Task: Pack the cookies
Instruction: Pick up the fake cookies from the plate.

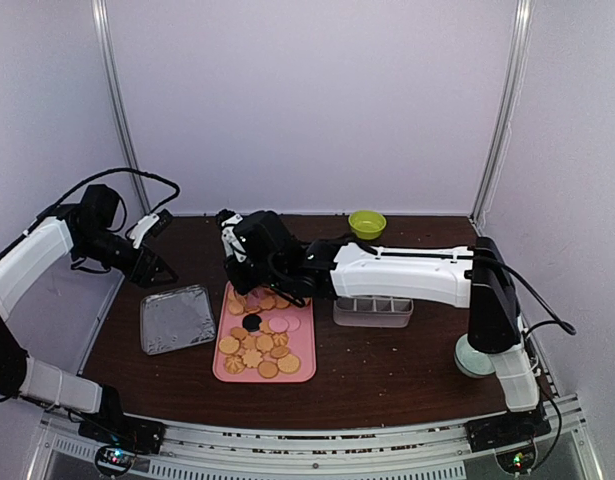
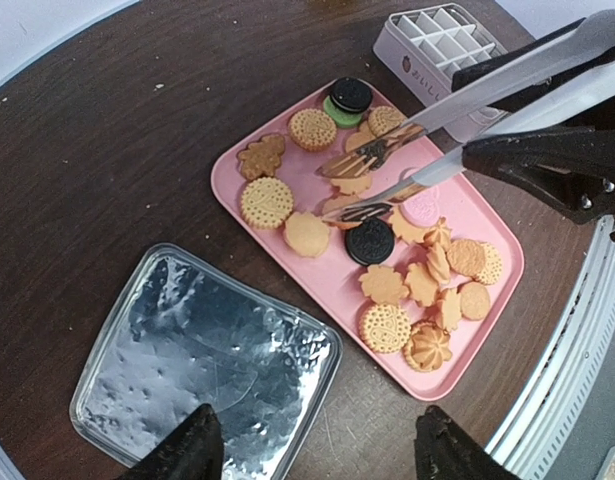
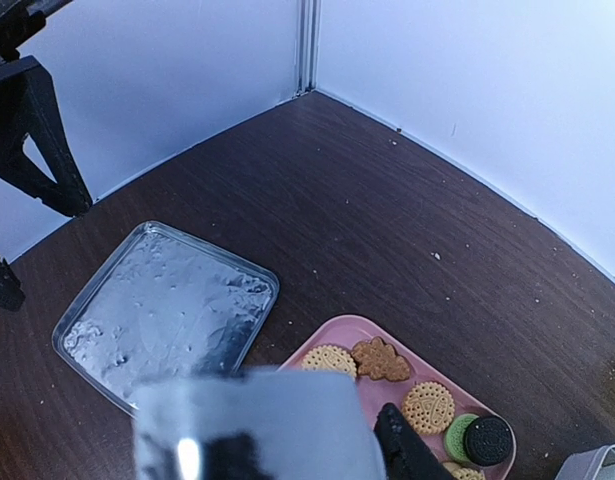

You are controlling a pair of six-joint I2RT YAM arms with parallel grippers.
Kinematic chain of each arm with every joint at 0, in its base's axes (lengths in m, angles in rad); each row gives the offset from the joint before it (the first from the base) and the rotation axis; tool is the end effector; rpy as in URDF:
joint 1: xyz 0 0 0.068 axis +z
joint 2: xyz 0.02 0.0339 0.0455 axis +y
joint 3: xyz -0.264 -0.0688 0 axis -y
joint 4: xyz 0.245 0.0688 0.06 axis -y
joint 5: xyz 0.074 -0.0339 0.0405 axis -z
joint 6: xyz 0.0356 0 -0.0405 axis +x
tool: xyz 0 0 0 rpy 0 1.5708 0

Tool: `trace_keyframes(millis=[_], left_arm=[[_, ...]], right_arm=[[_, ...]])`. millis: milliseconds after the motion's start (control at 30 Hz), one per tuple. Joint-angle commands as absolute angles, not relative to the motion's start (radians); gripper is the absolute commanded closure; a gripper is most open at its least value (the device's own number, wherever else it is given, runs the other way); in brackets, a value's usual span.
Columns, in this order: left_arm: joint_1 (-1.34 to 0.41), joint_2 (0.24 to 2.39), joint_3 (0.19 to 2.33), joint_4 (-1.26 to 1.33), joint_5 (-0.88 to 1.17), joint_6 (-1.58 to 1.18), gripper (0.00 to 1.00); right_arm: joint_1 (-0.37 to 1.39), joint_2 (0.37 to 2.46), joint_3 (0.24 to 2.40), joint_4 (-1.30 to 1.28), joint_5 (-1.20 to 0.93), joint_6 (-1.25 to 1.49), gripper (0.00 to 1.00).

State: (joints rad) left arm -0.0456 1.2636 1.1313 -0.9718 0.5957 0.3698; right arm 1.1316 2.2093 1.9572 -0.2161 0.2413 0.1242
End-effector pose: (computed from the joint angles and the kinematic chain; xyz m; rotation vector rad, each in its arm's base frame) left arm 0.2363 -0.0308 0.2999 0.6978 2.4220 -0.6651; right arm 0.2316 0.4729 0.2735 -0.8607 1.8803 0.5426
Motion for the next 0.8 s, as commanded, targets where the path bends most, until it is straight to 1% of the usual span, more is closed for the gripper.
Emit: trace_keyframes(millis=[0, 333, 467, 633, 767], left_arm=[[-0.037, 1.279, 1.145, -0.957, 0.635, 0.384, 0.32], [-0.037, 1.289, 1.161, -0.979, 0.655, 0.390, 0.32], [-0.037, 1.284, 1.163, -0.980, 0.656, 0.391, 0.32], [-0.037, 1.289, 1.168, -0.987, 0.662, 0.392, 0.33], [-0.037, 1.292, 1.171, -0.990, 0.672, 0.394, 0.33]], right_arm=[[1.129, 2.203, 1.938, -0.188, 0.257, 0.117, 0.62], [1.125, 2.200, 1.887, -0.182, 0.213, 0.134, 0.57], [1.121, 2.209, 1.886, -0.183, 0.221, 0.143, 0.59], [1.113, 2.203, 1.883, -0.195, 0.239, 0.132, 0.63], [1.100, 2.172, 1.845, -0.184, 0.242, 0.125, 0.65]])
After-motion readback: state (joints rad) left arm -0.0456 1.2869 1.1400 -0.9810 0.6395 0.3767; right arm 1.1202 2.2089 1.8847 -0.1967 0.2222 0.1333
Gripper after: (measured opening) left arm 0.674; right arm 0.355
